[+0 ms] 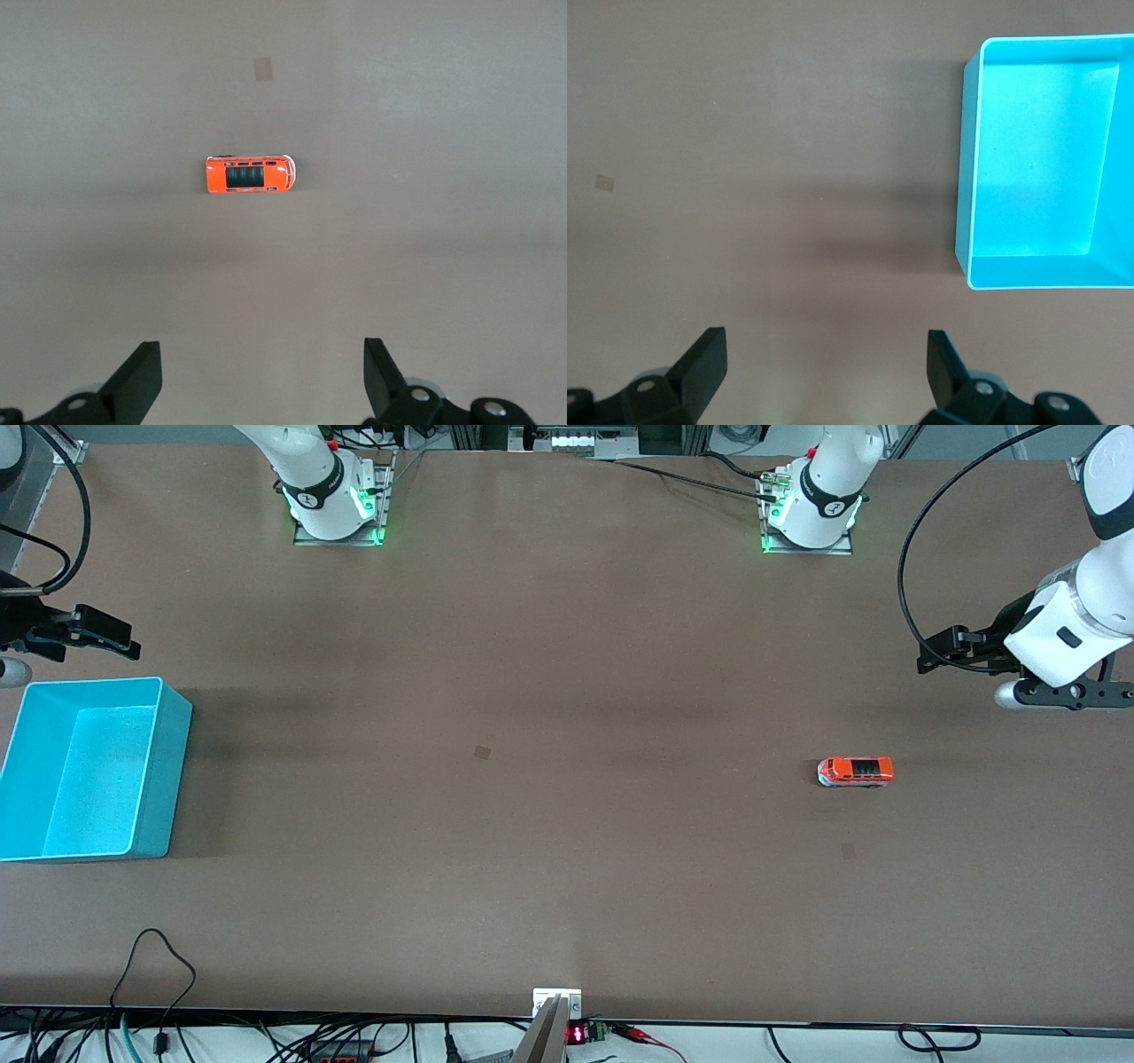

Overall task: Wind up bus and store in blue box
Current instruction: 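Move the left gripper above the orange toy bus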

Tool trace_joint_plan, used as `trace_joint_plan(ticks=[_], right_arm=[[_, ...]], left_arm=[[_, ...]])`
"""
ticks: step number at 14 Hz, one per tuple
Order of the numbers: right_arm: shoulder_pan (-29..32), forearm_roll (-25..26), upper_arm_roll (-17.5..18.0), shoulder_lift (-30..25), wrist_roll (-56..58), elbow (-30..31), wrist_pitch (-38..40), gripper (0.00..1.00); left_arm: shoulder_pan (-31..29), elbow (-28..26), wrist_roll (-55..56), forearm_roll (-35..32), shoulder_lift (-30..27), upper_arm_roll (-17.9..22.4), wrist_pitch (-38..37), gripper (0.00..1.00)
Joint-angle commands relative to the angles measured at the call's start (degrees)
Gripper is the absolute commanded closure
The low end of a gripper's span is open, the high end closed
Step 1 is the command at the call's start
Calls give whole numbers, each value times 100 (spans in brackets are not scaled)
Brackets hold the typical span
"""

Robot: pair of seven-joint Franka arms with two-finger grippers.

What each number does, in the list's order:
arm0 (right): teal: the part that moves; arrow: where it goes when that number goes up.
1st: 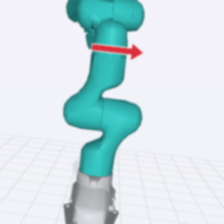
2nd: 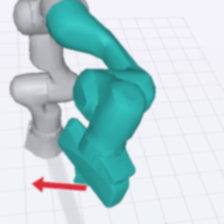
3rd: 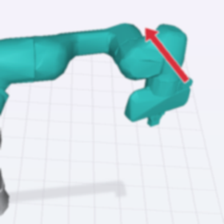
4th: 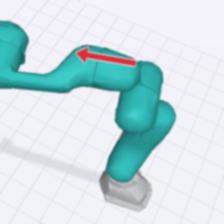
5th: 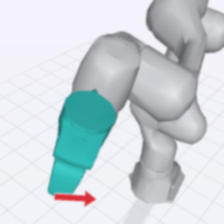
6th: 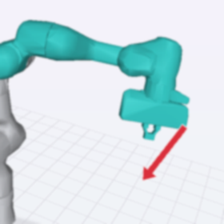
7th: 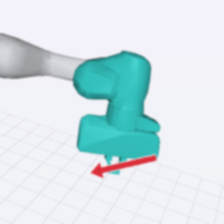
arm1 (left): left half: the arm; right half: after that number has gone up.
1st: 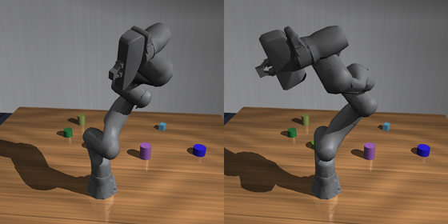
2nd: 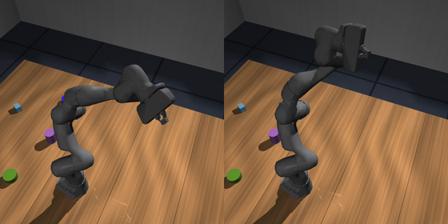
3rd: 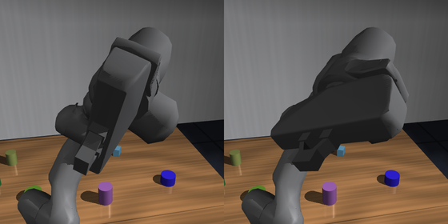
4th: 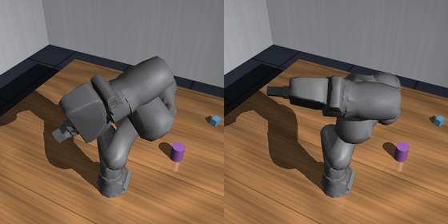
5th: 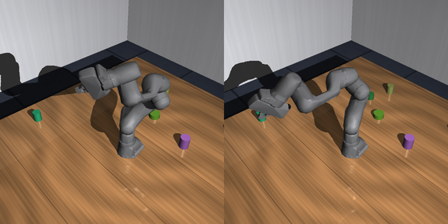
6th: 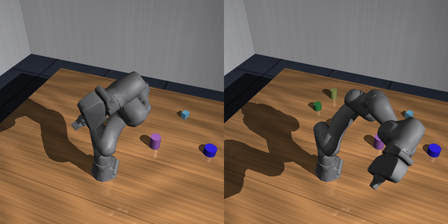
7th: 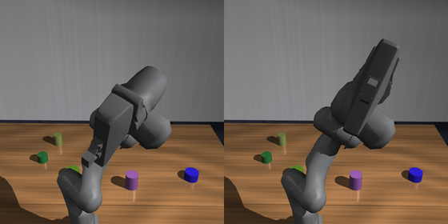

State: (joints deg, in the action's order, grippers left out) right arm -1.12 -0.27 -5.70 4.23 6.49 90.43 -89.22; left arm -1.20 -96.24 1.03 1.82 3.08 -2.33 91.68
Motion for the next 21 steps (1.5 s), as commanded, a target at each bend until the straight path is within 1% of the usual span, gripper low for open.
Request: trace_joint_plan(ticks=[1,4,6,9,11,14,17,19,21], right_arm=[[59,-113,7,113,-69,-131,81,0],[51,-114,-1,113,-69,-131,72,0],[51,-114,-2,148,-69,-131,72,0],[68,-114,-10,428,-43,-131,107,0],[68,-26,-19,587,-8,-131,116,0],[164,-8,-10,781,10,-122,116,0],[182,9,-19,825,1,-105,133,0],[174,9,-19,851,-8,-104,212,0],[174,9,-19,860,-8,-104,239,0]], left_arm=[[-29,-61,-94,82,-141,4,-62,0],[-21,-61,-86,82,-132,4,-80,0],[-21,-44,-77,73,-97,-5,-282,0],[-12,-35,-85,82,-97,-13,-405,0],[14,-35,-77,73,8,-22,-755,0],[32,-105,-94,73,61,-31,-914,0],[85,-123,-112,64,184,-215,-950,0],[85,-123,-636,55,315,-242,-871,0],[32,-210,-1636,47,456,-242,-583,0]])
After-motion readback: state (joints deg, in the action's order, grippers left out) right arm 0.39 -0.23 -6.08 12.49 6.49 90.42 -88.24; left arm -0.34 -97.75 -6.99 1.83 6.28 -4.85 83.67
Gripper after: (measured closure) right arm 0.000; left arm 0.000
